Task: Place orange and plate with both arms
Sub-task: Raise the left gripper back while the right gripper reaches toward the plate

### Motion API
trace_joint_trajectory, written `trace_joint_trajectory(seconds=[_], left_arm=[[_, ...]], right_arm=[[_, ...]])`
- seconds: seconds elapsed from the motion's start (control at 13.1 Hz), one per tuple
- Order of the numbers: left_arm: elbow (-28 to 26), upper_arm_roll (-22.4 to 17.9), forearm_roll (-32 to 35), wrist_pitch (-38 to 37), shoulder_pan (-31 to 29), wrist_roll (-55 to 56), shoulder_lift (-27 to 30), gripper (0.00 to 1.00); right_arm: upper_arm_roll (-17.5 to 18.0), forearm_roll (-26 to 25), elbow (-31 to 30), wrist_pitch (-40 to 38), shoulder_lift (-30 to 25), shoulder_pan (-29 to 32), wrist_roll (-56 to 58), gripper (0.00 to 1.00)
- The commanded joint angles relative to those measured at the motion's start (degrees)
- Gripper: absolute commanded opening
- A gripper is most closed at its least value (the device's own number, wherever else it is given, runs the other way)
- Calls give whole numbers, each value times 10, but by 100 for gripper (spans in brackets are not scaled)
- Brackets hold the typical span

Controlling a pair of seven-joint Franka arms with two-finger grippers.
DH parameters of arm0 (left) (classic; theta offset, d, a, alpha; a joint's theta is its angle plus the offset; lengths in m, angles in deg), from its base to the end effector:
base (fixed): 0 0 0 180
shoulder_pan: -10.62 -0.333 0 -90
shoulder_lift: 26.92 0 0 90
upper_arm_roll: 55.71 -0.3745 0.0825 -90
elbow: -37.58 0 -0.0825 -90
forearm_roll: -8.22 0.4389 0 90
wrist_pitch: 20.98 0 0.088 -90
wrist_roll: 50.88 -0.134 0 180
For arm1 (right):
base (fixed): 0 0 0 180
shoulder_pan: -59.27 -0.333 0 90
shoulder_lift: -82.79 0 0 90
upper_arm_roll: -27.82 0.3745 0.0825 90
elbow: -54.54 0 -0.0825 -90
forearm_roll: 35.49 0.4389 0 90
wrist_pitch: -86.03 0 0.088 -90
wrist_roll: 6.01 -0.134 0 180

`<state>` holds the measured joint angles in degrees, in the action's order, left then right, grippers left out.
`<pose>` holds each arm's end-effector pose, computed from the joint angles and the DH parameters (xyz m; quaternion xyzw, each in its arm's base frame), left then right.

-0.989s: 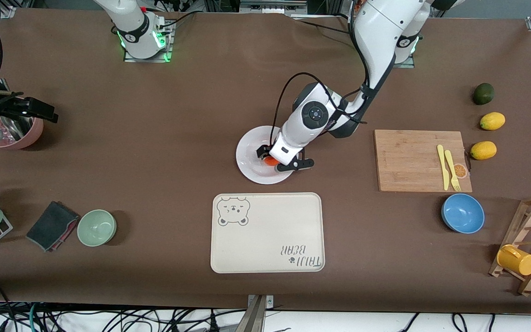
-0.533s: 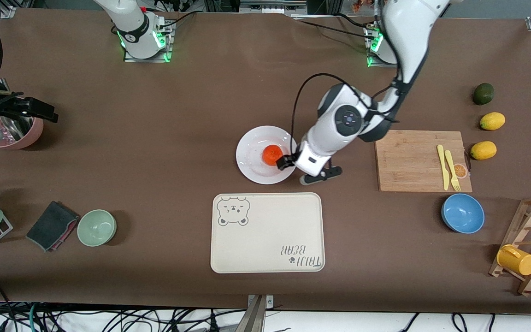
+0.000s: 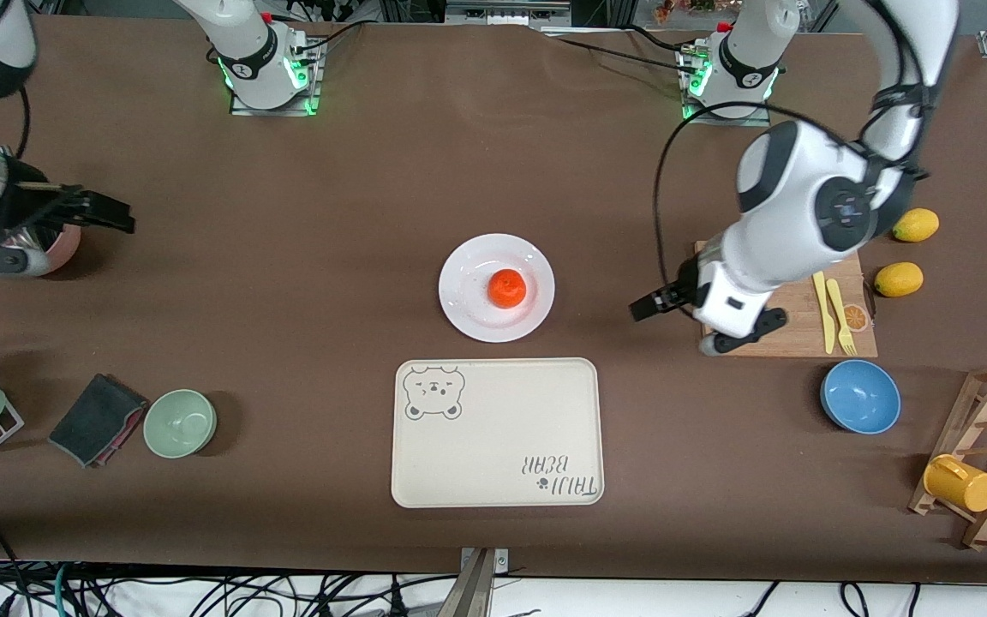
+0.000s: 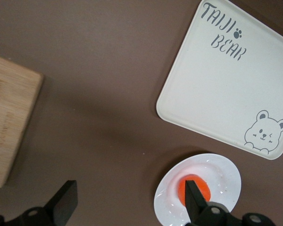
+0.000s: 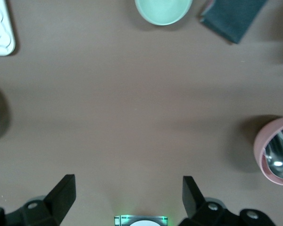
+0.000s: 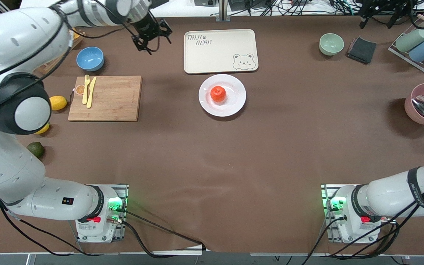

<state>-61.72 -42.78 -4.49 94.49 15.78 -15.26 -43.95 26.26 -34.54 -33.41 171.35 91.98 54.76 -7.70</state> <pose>0.6682 -0.2245 0.4187 0.9702 0.2028 -0.0641 0.1158 0.6446 0.0368 0.5677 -0.9946 -0.0107 0.1031 0.0019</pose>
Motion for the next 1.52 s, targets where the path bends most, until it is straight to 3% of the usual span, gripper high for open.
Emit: trace_joint_trajectory(seconds=[0.0,0.38,0.68,0.84,1.07,1.22,1.45], left_arm=[[-20,-5,61,-58,-18,-50,57,100],[-20,-19,121,-216,-53,-127,163,100],[-12,-83,133,-277,-55,-223,218,100],[-12,-105,135,-276,-55,-265,218,100],[0,-106,136,-273,-45,-274,186,100],[53,-105,136,-277,-49,-273,153,100],[68,-107,135,-276,-52,-279,140,100]], right_arm=[[2,37,0,-2,35,-40,-1,100],[2,137,-19,35,87,-70,-4,100],[14,207,-94,119,87,-70,4,100],[26,242,-148,179,80,-70,5,100],[52,301,-234,286,67,-70,13,100],[57,374,-287,337,60,-70,71,100],[93,465,-332,424,68,-70,98,100]])
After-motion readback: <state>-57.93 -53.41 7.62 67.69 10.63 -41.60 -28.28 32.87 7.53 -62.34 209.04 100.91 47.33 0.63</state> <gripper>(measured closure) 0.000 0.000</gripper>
